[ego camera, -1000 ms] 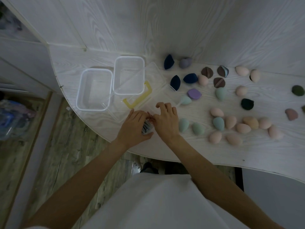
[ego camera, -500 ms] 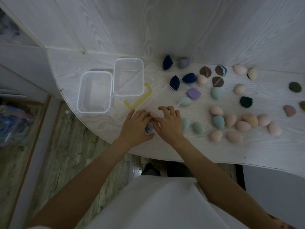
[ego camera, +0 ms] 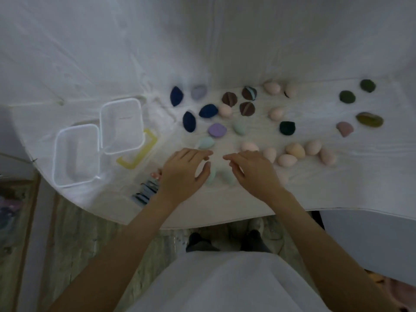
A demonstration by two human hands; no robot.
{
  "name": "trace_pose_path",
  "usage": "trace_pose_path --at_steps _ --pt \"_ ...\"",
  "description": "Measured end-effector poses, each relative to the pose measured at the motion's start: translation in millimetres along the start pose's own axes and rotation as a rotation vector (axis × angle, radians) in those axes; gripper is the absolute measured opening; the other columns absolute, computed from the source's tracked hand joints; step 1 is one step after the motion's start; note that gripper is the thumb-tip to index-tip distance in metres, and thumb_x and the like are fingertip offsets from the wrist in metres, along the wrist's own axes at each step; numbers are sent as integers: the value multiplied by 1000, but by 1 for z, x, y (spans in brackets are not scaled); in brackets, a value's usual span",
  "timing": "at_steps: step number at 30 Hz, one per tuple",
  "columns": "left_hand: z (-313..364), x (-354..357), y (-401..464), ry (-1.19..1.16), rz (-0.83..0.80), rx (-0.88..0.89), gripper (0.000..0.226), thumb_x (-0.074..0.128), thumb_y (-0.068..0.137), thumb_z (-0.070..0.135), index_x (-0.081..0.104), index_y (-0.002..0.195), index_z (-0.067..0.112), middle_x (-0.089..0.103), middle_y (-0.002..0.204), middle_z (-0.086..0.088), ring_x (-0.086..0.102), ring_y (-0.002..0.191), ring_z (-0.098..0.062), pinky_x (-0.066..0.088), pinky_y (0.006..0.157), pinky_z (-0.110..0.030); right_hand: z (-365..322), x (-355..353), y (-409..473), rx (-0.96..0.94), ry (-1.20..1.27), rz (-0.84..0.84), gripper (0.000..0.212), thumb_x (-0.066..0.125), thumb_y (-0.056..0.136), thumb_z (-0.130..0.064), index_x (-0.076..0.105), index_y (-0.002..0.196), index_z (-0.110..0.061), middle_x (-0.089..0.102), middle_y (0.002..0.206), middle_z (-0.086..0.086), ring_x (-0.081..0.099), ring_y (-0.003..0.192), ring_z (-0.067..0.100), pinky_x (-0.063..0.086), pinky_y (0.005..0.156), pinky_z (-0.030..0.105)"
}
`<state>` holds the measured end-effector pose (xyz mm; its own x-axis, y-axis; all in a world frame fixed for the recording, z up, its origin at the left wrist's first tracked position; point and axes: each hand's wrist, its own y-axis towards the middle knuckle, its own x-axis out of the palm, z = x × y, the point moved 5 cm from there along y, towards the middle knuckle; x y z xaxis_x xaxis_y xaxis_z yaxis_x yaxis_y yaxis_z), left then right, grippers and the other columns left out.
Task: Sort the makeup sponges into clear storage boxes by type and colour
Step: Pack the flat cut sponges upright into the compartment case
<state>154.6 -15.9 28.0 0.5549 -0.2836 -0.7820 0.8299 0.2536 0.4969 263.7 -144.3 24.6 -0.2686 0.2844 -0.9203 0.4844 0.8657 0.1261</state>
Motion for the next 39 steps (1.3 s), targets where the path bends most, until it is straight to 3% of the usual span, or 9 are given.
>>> trace_pose_path --at_steps 8,12,15,19,22,27,33,36,39 --pt "116 155 89 -105 -313 -42 33 50 78 31 67 103 17 68 96 -1 62 83 -23 50 66 -31 213 -72 -87 316 -50 47 17 58 89 -11 68 103 -12 69 88 8 62 78 27 45 64 29" --pt "162 226 118 -45 -451 -102 43 57 80 33 60 119 17 62 118 -6 57 106 -28 44 86 -39 313 -93 -93 460 -31 88 21 53 91 -12 65 109 -12 66 99 10 59 91 29 46 72 34" --pt "173 260 129 17 -537 -181 57 66 80 35 50 132 19 50 136 -6 44 125 -29 30 104 -42 375 -86 -76 568 -28 0 30 47 93 -13 54 122 -8 55 117 19 49 104 35 42 81 40" --pt "180 280 130 85 -564 -268 58 61 84 39 44 136 22 44 142 -2 37 132 -24 23 110 -40 415 -66 -50 624 42 -129 39 40 98 -22 40 137 -20 33 142 20 33 126 37 37 97 46" --pt "182 286 124 140 -580 -241 47 54 89 35 47 133 21 51 135 0 43 126 -22 25 108 -40 418 -60 -39 601 0 -170 30 43 97 -25 46 127 -19 40 127 21 40 112 36 41 82 40" --pt "182 290 121 166 -581 -238 38 52 90 28 53 127 16 62 120 -4 54 113 -27 35 100 -43 402 -72 -34 530 98 15 20 45 97 -23 49 108 -6 56 101 16 52 92 30 45 71 38" --pt "175 240 119 31 -340 -269 37 49 86 32 62 116 15 66 110 -5 59 102 -25 46 84 -36 296 -103 -45 198 318 322 4 62 88 -12 64 92 -12 56 94 3 52 82 9 40 71 15" --pt "153 174 97 -59 -143 -331 29 51 90 27 64 112 14 68 105 -2 58 95 -17 45 79 -29 234 -94 -38 119 458 284 14 60 87 -4 67 97 -10 54 102 4 52 88 3 42 77 10" --pt "111 111 48 -244 -44 -524 22 56 88 15 65 109 14 67 107 3 59 97 -9 46 87 -25 173 -64 -20 67 566 123 10 60 86 -11 65 94 -10 57 95 2 49 81 -1 39 72 8"
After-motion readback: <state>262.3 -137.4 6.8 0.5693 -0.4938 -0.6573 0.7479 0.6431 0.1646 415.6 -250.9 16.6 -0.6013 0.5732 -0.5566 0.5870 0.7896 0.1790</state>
